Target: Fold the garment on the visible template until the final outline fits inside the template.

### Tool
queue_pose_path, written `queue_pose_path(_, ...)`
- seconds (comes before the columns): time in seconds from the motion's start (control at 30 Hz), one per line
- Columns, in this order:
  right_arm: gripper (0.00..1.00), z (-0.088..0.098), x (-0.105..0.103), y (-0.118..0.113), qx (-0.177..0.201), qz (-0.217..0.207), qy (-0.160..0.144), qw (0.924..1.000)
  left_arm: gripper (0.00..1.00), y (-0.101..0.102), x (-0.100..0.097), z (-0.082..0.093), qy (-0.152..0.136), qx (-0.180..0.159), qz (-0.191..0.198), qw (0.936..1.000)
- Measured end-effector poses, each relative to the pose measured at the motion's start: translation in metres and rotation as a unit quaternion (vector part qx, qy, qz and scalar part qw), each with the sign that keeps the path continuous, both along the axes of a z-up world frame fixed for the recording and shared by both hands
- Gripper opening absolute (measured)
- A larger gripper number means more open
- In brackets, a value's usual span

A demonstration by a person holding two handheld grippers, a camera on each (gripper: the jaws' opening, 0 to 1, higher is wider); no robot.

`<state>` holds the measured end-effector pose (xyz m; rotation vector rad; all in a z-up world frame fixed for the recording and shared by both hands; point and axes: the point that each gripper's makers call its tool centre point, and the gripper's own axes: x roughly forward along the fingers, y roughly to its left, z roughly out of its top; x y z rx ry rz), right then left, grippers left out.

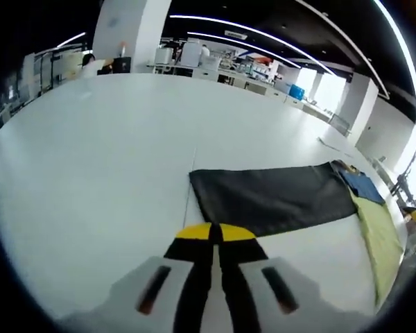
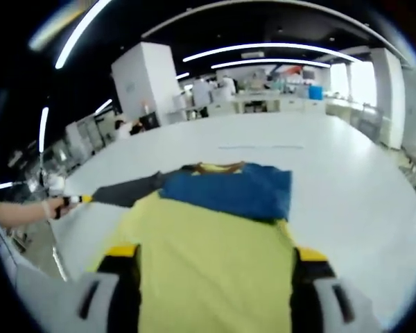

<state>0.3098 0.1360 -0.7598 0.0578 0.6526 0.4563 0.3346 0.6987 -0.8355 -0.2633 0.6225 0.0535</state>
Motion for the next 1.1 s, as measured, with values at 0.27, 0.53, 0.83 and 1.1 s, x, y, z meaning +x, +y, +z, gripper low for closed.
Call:
queue_pose_path(0.27, 0.89, 0.010, -0.004, -0.012, 0.004, 0.000, -0.010, 0.9999, 0.00, -0.030, 0.010, 0.047, -0.055, -0.020, -0.037, 0.9976)
queue_pose_path(0.53, 0.89, 0.023, -0.006, -0.025, 0.017, 0.014, -0.020, 0.9996, 0.00, -0.077, 0.028, 0.091, -0.091, -0.030, -0.071, 0.9929)
queue_pose_path(0.83, 0.89, 0.024, -0.005, -0.059, 0.025, 0.034, -0.023, 0.9989, 0.00, -0.153, 0.060, 0.120, -0.107, -0.039, -0.105, 0.9879)
queue_pose_path(1.1, 0.88, 0.024, -0.007, -0.093, 0.040, 0.041, -0.028, 0.9980, 0.00, -0.226, 0.079, 0.131, -0.113, -0.033, -0.138, 0.9835)
